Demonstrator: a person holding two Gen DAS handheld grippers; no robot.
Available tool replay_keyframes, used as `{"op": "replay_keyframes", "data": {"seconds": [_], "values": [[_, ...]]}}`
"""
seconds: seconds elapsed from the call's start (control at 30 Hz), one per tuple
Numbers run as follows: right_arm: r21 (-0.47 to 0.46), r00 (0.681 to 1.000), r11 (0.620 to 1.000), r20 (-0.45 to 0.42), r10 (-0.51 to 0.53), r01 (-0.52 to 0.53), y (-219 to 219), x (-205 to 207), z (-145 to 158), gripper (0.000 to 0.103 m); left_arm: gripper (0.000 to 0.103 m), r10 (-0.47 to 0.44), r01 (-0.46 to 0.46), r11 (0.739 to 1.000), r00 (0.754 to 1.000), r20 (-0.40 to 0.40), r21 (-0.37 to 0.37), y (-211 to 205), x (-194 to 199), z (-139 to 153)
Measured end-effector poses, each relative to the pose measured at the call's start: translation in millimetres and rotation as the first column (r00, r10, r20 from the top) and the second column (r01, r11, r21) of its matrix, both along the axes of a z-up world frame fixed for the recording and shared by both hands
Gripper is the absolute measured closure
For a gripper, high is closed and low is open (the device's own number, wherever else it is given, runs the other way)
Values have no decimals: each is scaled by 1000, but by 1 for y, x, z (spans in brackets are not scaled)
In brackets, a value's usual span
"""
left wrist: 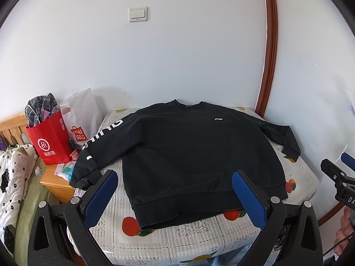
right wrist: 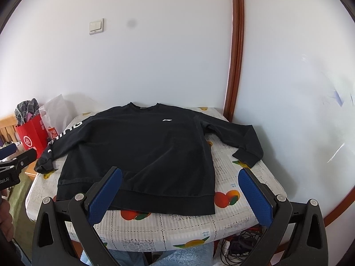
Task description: Fold small clothes
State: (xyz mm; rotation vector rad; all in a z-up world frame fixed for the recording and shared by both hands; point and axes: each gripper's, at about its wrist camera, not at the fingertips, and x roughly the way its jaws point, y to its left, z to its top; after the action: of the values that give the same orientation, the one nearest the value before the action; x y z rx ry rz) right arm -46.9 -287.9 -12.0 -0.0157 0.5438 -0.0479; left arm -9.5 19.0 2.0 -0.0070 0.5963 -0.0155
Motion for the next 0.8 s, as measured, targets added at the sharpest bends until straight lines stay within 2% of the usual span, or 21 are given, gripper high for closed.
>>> {"op": "replay_keyframes", "data": {"seconds": [0.47, 0.8], "values": [[-14, 1000, 1000, -20, -1, 1, 2, 8, -7, 0, 0, -5, 5, 1000, 1000, 10, -12, 5, 0, 1], [-22, 999, 1000, -34, 1, -2, 8, 21, -3, 0, 0, 2, -2, 1000, 1000, -24, -18, 14, 19, 2]]}}
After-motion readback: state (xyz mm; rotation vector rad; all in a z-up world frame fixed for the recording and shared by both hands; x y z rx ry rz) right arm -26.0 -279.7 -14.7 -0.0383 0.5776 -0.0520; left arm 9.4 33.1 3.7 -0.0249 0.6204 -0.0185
